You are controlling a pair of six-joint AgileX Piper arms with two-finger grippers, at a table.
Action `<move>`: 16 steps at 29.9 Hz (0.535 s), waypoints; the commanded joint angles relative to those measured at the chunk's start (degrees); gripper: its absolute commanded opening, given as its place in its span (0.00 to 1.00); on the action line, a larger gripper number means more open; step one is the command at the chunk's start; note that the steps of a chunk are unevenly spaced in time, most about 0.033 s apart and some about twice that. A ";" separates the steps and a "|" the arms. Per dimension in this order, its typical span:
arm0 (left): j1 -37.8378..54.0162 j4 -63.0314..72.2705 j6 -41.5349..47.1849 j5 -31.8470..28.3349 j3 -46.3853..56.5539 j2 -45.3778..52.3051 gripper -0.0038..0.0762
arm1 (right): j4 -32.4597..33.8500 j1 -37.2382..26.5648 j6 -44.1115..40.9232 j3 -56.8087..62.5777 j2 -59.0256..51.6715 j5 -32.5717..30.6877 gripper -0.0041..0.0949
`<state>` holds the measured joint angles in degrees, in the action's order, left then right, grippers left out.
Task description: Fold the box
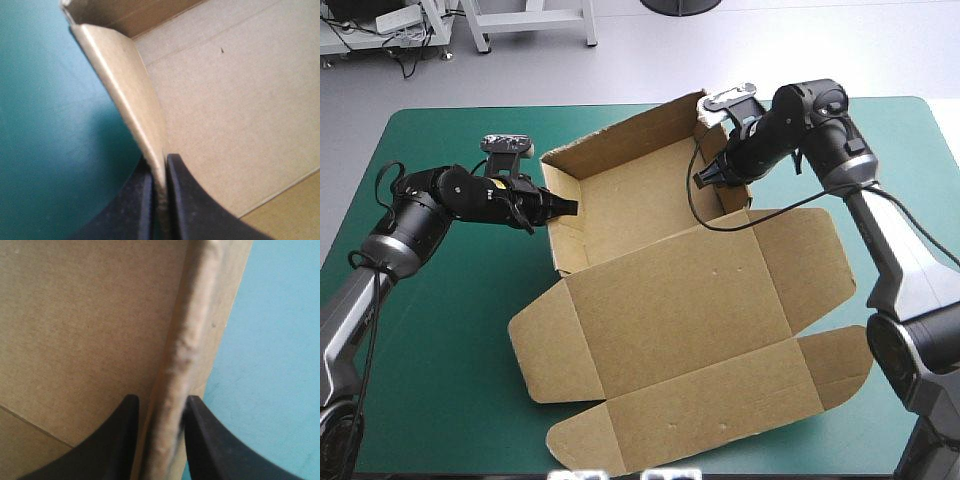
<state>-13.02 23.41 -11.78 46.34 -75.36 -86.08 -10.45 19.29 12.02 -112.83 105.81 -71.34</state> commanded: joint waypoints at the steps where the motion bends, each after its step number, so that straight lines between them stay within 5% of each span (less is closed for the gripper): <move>1: -0.68 -6.47 2.31 2.78 -3.34 2.00 0.04 | -3.43 0.71 0.23 -1.43 -0.20 -0.59 0.02; 16: -0.90 -13.87 5.42 19.46 -15.34 -11.38 0.04 | 1.47 0.71 -4.09 -1.30 7.22 -0.59 0.02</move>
<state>-13.48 10.14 -5.19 62.27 -87.35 -96.85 -12.57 20.29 9.04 -112.58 116.06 -71.37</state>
